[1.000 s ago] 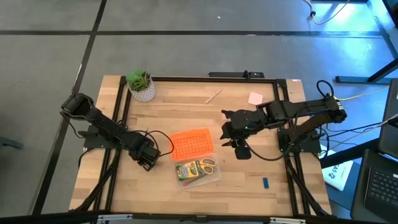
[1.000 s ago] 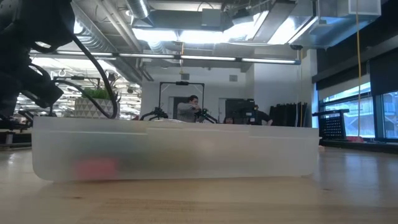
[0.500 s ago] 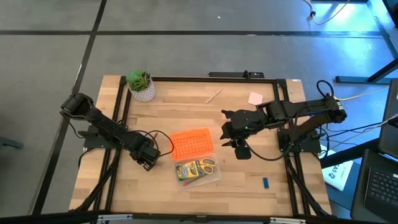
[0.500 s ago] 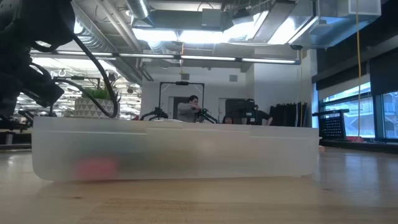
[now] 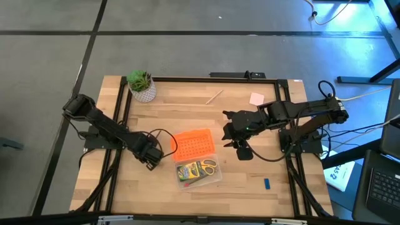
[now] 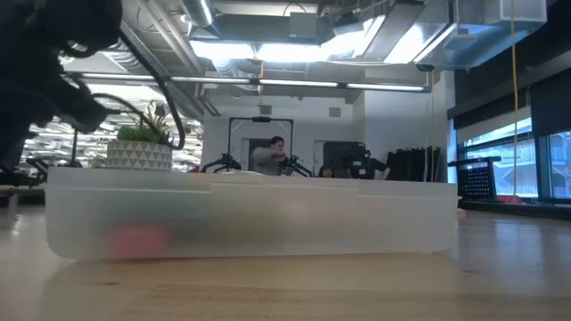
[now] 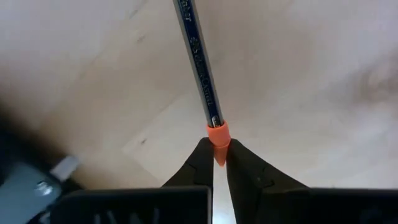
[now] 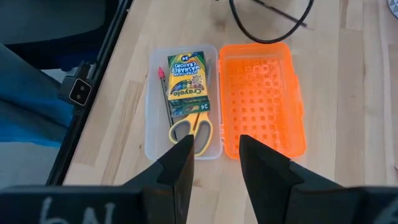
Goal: Pack school essentials
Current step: Put the black pencil into the orange supply box
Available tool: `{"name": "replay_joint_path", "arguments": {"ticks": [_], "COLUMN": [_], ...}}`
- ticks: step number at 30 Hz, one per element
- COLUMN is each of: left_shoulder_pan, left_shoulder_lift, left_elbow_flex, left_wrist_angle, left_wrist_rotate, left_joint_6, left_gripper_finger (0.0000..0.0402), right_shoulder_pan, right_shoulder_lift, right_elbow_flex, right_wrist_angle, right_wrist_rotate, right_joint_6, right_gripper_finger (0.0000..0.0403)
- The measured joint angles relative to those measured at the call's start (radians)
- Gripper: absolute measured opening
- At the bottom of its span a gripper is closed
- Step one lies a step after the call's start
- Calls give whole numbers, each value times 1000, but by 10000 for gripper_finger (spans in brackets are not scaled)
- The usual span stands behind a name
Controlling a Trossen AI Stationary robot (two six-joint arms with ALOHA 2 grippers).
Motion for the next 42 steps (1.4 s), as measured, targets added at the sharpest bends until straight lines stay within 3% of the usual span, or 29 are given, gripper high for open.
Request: {"name": "replay_joint_path", "arguments": {"ticks": [8,15,23,30,42], "left_shoulder_pan": [-1,-2,-2,-2,-27], "left_shoulder_lift": [-2,-3,8,113,293], "left_elbow_flex": [157,339,383,383,383], "left_wrist_angle": [-148,-98,196,408,566], "left_wrist_rotate": [-35,-88,-102,-58,50], "left_joint_6": [64,306,584,733,765], "left_gripper_finger": [15,15,15,15,15], "right_shoulder_pan": [0,0,1,0,0], "right_shoulder_lift": [0,0,0,0,0], "right_elbow_flex": [0,0,0,0,0], "right_wrist_angle": [-11,-43,-84,-90,-90], "right_wrist_rotate": [-1,-1,85,206,253], "right_joint_6": [0,5,27,27,20], "right_gripper_finger": [130,129,129,129,129]}}
